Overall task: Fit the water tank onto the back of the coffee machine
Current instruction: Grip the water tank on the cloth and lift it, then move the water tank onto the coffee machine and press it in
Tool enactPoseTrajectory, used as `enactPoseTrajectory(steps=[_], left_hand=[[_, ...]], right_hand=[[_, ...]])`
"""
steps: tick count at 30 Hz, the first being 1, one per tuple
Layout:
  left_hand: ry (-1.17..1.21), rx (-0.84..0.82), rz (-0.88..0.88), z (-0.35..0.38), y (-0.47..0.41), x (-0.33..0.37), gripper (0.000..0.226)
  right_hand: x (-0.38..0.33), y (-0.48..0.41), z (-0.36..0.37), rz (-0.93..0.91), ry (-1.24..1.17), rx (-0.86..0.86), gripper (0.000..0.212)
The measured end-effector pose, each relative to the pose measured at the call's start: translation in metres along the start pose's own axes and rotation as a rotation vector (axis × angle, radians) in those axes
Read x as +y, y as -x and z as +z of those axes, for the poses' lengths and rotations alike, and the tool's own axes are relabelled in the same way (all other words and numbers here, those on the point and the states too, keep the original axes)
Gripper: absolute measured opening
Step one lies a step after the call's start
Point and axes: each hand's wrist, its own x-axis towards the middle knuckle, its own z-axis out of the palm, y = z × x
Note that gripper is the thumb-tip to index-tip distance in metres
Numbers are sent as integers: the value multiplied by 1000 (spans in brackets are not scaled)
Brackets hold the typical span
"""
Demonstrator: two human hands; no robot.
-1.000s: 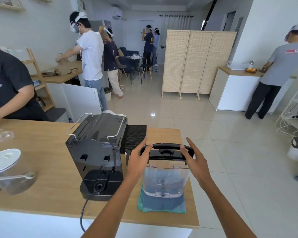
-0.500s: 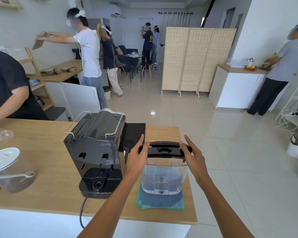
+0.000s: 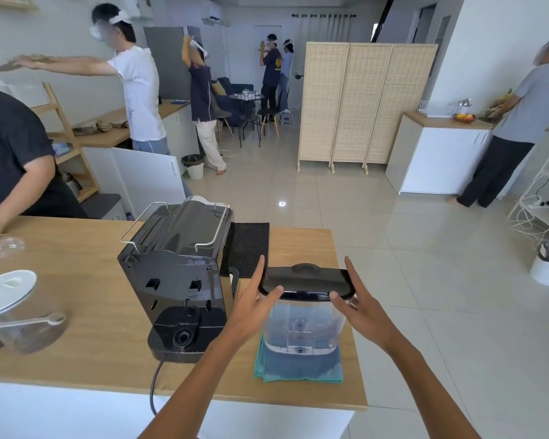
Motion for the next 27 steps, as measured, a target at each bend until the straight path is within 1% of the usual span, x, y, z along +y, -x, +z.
enactPoseTrajectory(steps=[4,6,10,12,16,21,27], left_hand=[[-57,28,46,2,-1,-15,76],[-49,21,55,1,-2,-18,78],[-87,0,103,-1,-2,-29,89],[-94,-12,100,-2,-4,-35,99],[-63,-32,81,-4,-4,-34,113],[-90,-43,65,-1,-4,-32,125],[91,-86,64,-3,-3,-33,123]], right_hand=[[4,0,5,-9,-18,18,87],[6,0,6,-16,-36,29,88],[9,-1,8,-22,-26,41,86],[16,-2,8,-35,-17,39,91],[28,-4,4,-43,18,11,114],[33,-8,6,-69,22,38,118],[41,-7,8,-66,-16,60,115]])
